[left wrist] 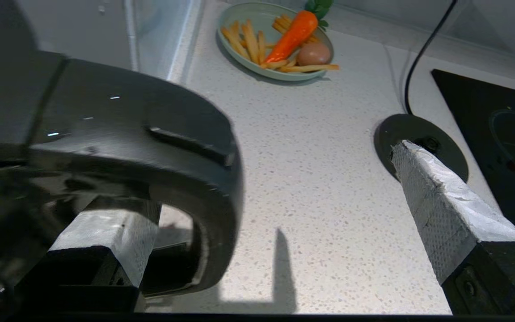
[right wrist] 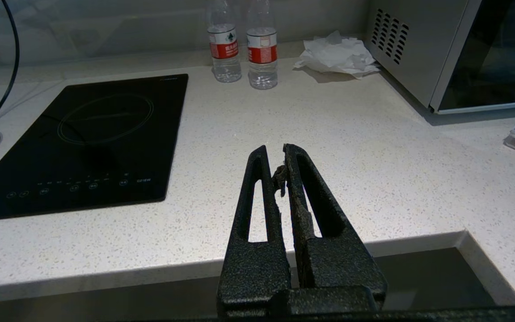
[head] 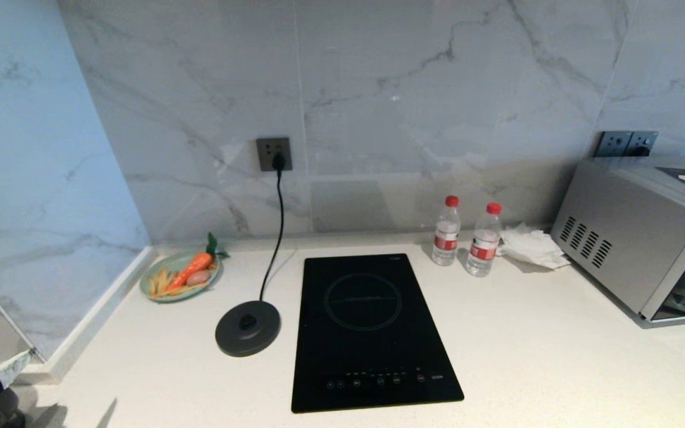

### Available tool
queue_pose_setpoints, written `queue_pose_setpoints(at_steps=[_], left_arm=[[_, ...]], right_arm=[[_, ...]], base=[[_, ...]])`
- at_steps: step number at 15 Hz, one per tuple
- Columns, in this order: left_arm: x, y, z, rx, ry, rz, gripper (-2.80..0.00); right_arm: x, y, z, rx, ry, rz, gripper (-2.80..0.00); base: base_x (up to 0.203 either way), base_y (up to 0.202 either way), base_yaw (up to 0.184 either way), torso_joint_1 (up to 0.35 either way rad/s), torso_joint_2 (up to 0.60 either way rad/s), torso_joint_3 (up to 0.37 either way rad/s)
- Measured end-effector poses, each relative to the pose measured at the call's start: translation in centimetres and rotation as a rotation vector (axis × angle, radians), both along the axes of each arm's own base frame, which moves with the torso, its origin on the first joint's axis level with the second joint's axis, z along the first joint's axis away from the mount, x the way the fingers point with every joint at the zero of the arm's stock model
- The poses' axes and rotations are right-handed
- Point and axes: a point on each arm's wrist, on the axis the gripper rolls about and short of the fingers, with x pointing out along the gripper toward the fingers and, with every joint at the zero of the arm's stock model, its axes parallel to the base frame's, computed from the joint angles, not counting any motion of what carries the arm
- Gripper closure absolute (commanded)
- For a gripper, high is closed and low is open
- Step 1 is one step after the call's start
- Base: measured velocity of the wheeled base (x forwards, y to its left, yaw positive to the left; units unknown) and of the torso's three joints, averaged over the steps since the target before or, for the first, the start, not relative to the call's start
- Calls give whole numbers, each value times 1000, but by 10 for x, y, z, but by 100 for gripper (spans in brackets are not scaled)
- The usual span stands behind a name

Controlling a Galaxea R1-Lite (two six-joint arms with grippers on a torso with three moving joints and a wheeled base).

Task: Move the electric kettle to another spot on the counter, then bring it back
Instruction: Place it by the sink

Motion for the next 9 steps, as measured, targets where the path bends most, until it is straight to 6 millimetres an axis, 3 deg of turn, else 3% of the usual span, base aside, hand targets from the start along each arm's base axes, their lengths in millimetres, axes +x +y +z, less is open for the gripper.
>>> queue_pose_setpoints(at_steps=[9], left_arm=[[-18, 18, -4, -23, -26, 20, -280]], right_arm=[[0, 0, 0, 0, 0, -1, 0]], base=[[0, 0, 0, 0, 0, 0]])
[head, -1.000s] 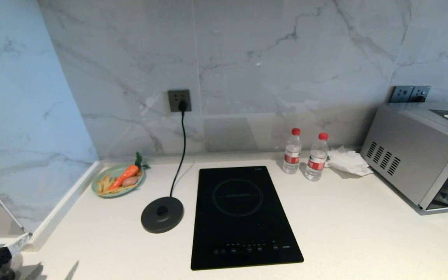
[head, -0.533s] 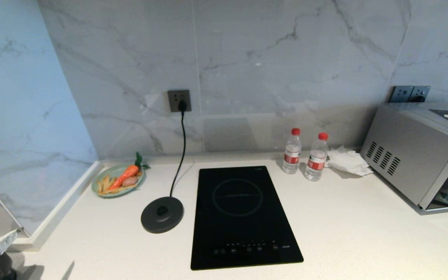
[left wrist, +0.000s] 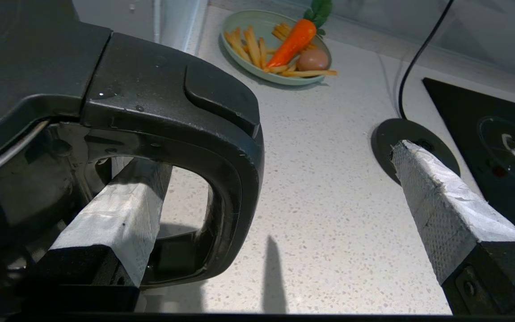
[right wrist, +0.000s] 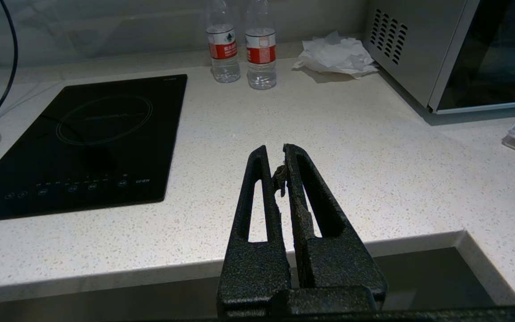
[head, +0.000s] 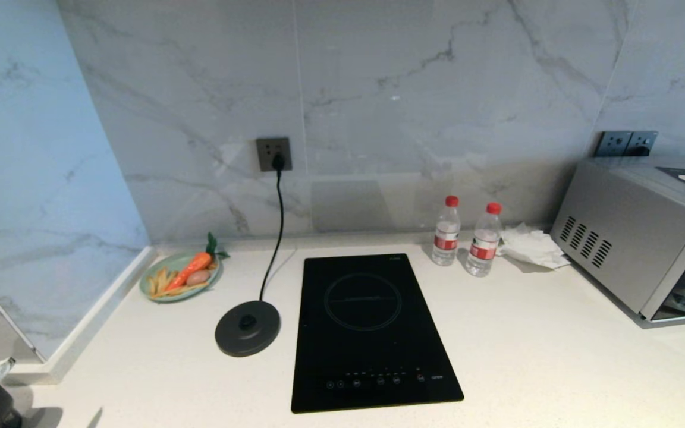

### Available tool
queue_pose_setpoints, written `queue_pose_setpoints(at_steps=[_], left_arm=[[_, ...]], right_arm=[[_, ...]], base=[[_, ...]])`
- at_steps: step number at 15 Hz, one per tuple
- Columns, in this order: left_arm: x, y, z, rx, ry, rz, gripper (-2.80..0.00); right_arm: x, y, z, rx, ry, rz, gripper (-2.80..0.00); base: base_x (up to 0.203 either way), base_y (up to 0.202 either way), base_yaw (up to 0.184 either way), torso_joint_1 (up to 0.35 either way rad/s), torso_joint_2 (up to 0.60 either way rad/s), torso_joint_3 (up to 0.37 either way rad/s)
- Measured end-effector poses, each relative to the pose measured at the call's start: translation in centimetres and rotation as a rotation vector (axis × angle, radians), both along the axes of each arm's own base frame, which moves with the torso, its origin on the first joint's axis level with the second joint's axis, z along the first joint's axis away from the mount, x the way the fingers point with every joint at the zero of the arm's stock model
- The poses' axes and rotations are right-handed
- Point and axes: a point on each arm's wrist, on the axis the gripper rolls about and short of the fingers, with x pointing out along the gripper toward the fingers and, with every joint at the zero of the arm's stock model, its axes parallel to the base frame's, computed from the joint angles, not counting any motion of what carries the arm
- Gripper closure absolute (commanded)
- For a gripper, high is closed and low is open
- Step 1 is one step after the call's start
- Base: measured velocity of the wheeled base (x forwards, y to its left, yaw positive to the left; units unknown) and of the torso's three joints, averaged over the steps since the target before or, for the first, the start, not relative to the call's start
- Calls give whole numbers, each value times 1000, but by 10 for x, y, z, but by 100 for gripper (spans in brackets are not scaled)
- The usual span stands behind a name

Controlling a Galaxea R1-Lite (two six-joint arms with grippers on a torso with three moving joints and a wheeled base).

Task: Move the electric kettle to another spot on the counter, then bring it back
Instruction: Place it by the sink

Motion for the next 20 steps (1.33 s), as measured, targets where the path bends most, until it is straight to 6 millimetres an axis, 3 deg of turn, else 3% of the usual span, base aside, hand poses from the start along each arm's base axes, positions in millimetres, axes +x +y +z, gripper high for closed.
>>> queue_pose_setpoints(at_steps=[6, 13, 20], left_arm=[[-8, 13, -1, 6, -16, 24, -280], [6, -24, 3, -21, -1, -107, -280], [5, -22, -1, -15, 8, -96, -280]], right_arm=[[0, 0, 0, 0, 0, 1, 0], [0, 0, 0, 0, 0, 1, 0], [0, 0, 0, 0, 0, 1, 0]], base=[[0, 0, 0, 0, 0, 0], [0, 0, 0, 0, 0, 0], [0, 0, 0, 0, 0, 0]])
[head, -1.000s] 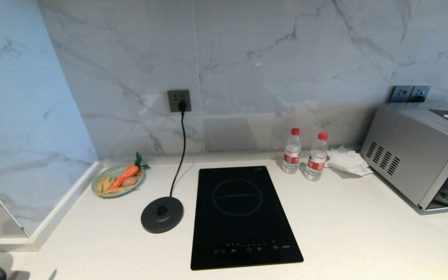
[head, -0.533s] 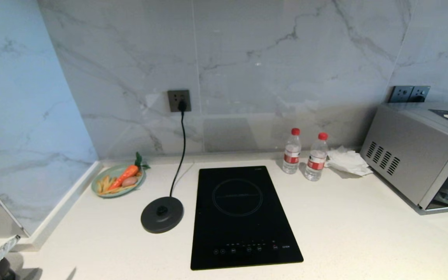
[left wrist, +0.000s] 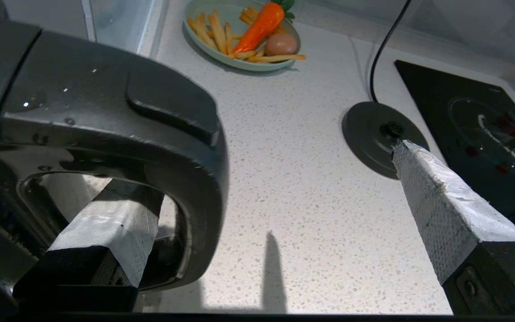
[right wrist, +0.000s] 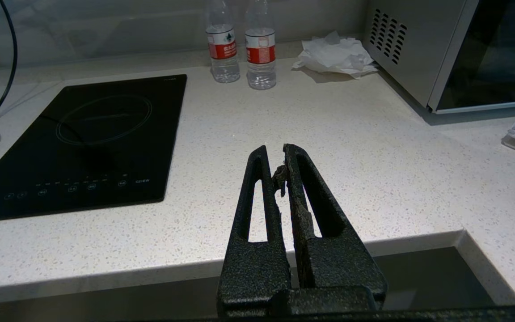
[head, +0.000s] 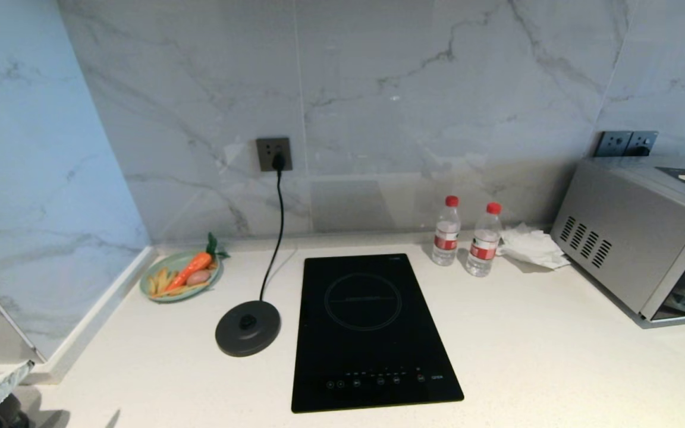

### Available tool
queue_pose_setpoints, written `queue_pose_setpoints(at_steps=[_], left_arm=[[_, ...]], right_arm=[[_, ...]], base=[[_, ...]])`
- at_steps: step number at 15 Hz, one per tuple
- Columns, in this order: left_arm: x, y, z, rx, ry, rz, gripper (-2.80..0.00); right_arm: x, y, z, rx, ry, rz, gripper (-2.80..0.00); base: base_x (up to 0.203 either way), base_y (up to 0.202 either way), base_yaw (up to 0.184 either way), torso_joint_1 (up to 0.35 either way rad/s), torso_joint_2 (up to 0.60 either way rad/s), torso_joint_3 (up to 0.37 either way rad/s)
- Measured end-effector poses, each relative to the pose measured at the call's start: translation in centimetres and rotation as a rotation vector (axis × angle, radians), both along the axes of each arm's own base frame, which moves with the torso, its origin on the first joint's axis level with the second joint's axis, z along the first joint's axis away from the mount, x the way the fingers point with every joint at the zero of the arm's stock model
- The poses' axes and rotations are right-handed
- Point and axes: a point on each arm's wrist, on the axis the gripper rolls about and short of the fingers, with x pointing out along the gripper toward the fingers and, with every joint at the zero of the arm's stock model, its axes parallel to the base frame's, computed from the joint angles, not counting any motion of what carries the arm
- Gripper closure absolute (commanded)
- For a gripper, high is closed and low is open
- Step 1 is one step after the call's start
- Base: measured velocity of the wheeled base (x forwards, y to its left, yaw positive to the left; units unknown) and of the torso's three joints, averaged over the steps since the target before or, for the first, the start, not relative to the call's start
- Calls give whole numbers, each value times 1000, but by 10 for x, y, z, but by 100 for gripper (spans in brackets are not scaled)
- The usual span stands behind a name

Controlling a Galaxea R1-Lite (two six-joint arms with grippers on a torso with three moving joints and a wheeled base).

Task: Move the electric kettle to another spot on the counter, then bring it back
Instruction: Place it by the sink

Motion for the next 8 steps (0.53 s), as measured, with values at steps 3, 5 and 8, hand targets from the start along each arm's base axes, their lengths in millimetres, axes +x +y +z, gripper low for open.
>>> queue_pose_setpoints(at_steps=[3, 5, 8], left_arm=[[1, 6, -11, 7, 18, 1, -280], [-2, 9, -18, 20, 31, 9, -280], [-6, 11, -23, 8, 40, 25, -280]], right_arm=[[0, 0, 0, 0, 0, 0, 0], [0, 0, 0, 0, 0, 0, 0], [0, 0, 0, 0, 0, 0, 0]], base=[[0, 0, 0, 0, 0, 0], [0, 0, 0, 0, 0, 0], [0, 0, 0, 0, 0, 0]])
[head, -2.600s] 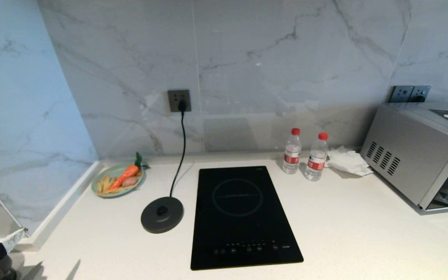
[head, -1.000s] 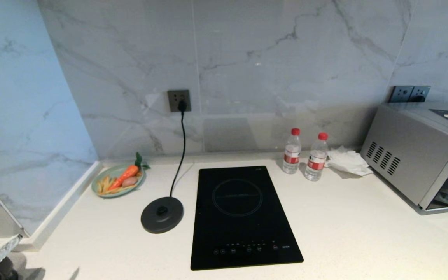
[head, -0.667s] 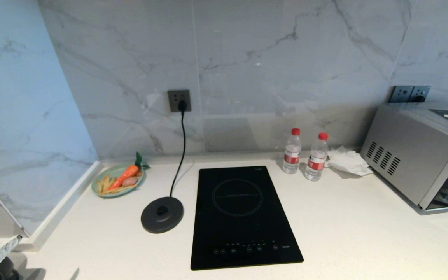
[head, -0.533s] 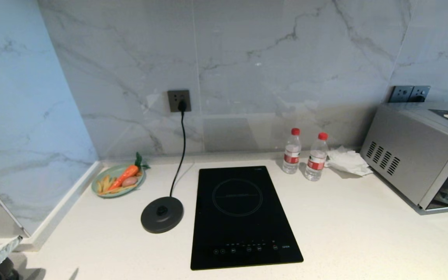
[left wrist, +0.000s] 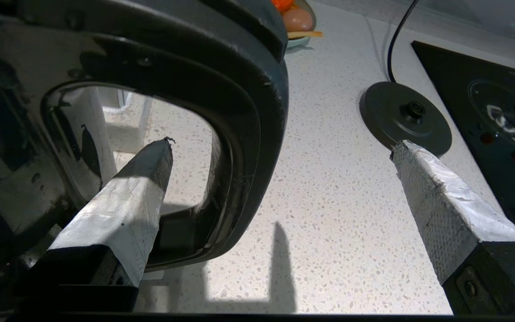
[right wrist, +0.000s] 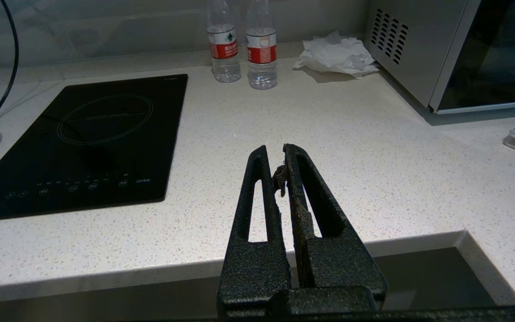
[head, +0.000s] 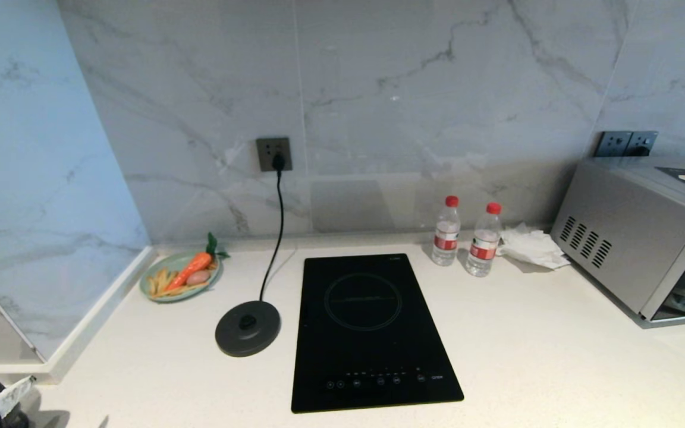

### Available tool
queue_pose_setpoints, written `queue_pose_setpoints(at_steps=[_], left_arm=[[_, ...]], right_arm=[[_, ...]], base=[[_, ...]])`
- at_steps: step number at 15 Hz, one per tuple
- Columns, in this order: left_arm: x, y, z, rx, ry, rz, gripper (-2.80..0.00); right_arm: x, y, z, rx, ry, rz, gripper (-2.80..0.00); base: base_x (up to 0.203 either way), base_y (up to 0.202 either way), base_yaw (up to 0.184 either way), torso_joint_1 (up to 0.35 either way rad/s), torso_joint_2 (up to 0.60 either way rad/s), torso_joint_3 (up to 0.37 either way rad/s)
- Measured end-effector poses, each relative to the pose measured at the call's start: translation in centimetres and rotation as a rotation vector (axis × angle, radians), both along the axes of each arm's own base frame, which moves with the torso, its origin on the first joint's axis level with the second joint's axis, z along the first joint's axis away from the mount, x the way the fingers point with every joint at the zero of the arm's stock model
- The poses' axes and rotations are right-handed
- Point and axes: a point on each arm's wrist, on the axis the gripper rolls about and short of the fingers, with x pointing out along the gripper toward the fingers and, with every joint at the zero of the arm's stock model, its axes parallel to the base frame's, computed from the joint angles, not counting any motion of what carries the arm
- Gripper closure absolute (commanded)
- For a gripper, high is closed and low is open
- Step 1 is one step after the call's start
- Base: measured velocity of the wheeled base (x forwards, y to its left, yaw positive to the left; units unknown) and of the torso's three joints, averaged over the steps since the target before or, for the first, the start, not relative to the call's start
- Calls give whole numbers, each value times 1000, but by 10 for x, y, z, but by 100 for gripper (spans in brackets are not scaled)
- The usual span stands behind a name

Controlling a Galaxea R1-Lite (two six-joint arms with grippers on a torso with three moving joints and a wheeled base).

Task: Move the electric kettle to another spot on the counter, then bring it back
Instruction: Place it by the sink

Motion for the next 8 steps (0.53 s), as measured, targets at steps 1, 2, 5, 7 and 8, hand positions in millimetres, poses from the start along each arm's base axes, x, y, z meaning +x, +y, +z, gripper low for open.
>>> queue_pose_setpoints(at_steps=[1, 2, 5, 7, 8], left_arm=[[-1, 0, 0, -2, 0, 5, -280], [-2, 1, 0, -2, 0, 9, -280], [-3, 1, 4, 12, -4, 23, -280], [-4, 2, 7, 30, -12, 23, -280], [-3, 3, 8, 38, -16, 22, -280]], right_arm=[[0, 0, 0, 0, 0, 0, 0], [0, 0, 0, 0, 0, 0, 0], [0, 0, 0, 0, 0, 0, 0], [0, 0, 0, 0, 0, 0, 0], [0, 0, 0, 0, 0, 0, 0]], base=[[0, 0, 0, 0, 0, 0], [0, 0, 0, 0, 0, 0], [0, 0, 0, 0, 0, 0], [0, 0, 0, 0, 0, 0], [0, 0, 0, 0, 0, 0]])
